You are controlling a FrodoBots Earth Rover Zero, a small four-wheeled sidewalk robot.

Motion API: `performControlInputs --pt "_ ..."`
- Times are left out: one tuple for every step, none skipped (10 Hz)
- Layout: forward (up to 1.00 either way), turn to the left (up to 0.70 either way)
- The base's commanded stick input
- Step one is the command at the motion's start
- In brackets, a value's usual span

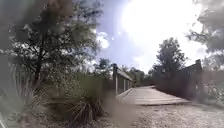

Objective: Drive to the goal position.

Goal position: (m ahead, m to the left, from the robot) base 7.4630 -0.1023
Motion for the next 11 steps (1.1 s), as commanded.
performControlInputs --pt "0.7 -0.35" --pt "0.7 -0.32" --pt "0.7 -0.05" --pt "0.7 0.0" --pt "0.7 0.0" --pt "0.7 0.0" --pt "0.7 0.0" --pt "0.7 0.0" --pt "0.7 0.0" --pt "0.7 0.0" --pt "0.7 0.0"
